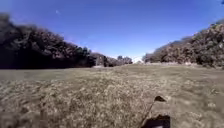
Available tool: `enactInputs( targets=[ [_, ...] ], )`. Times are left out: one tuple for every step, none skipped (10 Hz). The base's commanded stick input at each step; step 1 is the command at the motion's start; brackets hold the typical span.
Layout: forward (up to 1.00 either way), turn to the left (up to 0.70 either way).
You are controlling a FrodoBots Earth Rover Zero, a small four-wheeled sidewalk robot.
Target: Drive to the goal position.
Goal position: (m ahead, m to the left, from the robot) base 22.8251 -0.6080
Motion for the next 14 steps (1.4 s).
enactInputs(
  targets=[
    [1.0,0.0],
    [1.0,0.0],
    [1.0,0.0],
    [1.0,0.0],
    [1.0,0.0],
    [1.0,0.0],
    [1.0,0.0],
    [1.0,0.0],
    [1.0,0.0],
    [1.0,0.0],
    [1.0,0.0],
    [1.0,0.0],
    [1.0,0.0],
    [1.0,0.0]
  ],
)
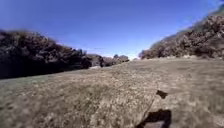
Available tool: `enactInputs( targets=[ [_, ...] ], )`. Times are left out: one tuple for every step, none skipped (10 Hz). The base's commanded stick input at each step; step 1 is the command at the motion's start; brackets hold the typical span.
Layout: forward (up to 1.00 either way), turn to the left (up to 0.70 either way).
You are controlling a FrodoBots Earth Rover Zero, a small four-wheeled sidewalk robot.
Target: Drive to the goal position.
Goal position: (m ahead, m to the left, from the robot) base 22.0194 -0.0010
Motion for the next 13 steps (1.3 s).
enactInputs(
  targets=[
    [1.0,0.0],
    [1.0,0.0],
    [1.0,0.0],
    [1.0,0.0],
    [1.0,0.0],
    [1.0,0.0],
    [1.0,0.0],
    [1.0,0.0],
    [1.0,0.0],
    [1.0,0.0],
    [1.0,0.0],
    [1.0,0.0],
    [1.0,0.0]
  ],
)
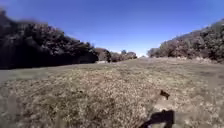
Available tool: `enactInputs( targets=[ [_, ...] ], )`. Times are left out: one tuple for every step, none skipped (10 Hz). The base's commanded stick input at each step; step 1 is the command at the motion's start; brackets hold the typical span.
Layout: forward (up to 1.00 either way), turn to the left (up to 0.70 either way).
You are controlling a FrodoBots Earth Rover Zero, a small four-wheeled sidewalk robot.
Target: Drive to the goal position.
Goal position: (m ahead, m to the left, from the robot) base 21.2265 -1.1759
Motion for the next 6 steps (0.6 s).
enactInputs(
  targets=[
    [1.0,0.0],
    [0.95,0.0],
    [0.36,0.0],
    [0.18,0.0],
    [0.66,0.0],
    [0.67,0.0]
  ],
)
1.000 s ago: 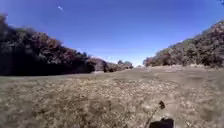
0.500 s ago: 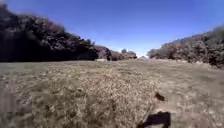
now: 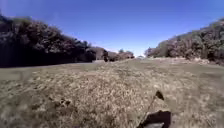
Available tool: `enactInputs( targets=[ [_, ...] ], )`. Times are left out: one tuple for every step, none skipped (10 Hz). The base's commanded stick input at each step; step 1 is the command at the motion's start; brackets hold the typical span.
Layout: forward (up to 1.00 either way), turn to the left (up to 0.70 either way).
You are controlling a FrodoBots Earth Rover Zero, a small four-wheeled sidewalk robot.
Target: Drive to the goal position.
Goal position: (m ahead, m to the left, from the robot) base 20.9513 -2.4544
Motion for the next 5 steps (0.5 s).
enactInputs(
  targets=[
    [0.84,0.0],
    [0.96,0.0],
    [1.0,0.0],
    [1.0,0.0],
    [1.0,0.0]
  ],
)
